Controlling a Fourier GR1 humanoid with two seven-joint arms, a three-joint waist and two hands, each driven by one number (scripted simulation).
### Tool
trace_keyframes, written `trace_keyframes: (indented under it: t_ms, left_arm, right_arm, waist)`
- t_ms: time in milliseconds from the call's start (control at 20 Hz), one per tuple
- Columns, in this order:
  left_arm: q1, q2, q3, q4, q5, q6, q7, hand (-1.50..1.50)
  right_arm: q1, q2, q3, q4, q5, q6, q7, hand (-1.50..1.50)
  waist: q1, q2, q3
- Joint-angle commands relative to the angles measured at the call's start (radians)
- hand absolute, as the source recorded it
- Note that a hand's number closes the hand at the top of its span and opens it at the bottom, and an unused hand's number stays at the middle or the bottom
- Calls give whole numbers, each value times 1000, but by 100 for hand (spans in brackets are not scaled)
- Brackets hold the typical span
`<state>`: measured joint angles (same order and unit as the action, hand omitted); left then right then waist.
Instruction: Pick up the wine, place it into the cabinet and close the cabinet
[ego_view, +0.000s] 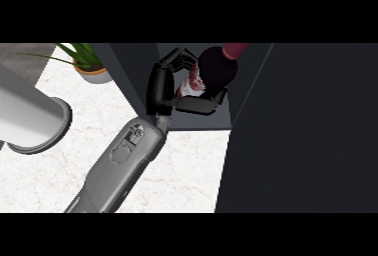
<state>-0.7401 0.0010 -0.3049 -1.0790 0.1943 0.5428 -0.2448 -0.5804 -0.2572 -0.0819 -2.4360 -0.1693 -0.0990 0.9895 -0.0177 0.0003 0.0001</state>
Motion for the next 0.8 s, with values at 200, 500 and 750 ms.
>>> trace_keyframes:
  t_ms: [200, 500, 750]
  left_arm:
    - [-12, -1, -23, 163, 105, 1, -154, 150]
    - [-35, -1, -71, 273, 165, 43, -201, 150]
    - [-50, -1, -111, 416, 202, 35, -290, 150]
  right_arm:
    - [47, 2, -51, -66, -138, 38, -18, -150]
    - [30, 29, 27, -119, -54, -17, 53, -150]
    - [21, 47, 58, -36, -33, 4, -11, -150]
  waist:
    - [-11, 4, 0]
    - [-14, 2, -1]
    - [-19, 7, -1]
